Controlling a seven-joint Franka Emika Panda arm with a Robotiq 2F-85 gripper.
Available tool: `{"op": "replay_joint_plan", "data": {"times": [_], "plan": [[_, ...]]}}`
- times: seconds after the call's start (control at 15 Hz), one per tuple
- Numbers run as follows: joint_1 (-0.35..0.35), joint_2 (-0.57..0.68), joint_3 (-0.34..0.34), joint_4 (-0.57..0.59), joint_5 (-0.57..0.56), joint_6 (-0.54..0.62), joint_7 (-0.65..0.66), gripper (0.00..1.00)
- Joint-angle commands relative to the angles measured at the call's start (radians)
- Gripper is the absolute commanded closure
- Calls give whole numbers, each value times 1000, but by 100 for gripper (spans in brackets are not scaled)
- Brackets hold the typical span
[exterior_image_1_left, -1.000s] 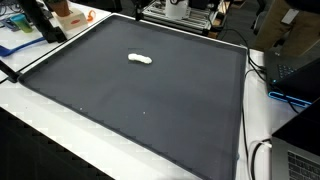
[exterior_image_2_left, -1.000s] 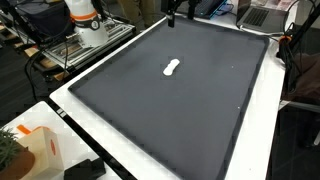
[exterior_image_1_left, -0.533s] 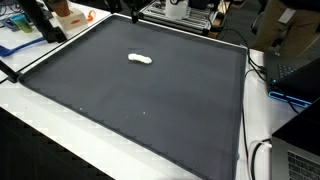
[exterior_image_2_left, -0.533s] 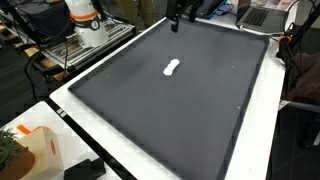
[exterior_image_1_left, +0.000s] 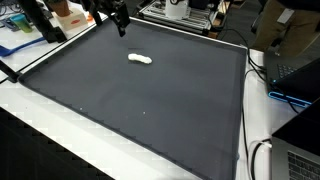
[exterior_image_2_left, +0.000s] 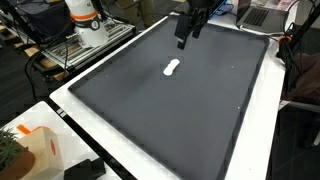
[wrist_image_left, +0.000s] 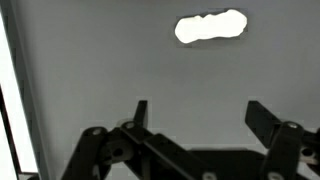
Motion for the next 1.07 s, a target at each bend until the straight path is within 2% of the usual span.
{"op": "replay_joint_plan", "data": {"times": [0.0,0.73,1.0], "plan": [[-81,-84,39,100,30,-56,-23,0],[-165,-175,50,210,96,-54,65,0],[-177,-190,53,227,75,-113,58,0]]}}
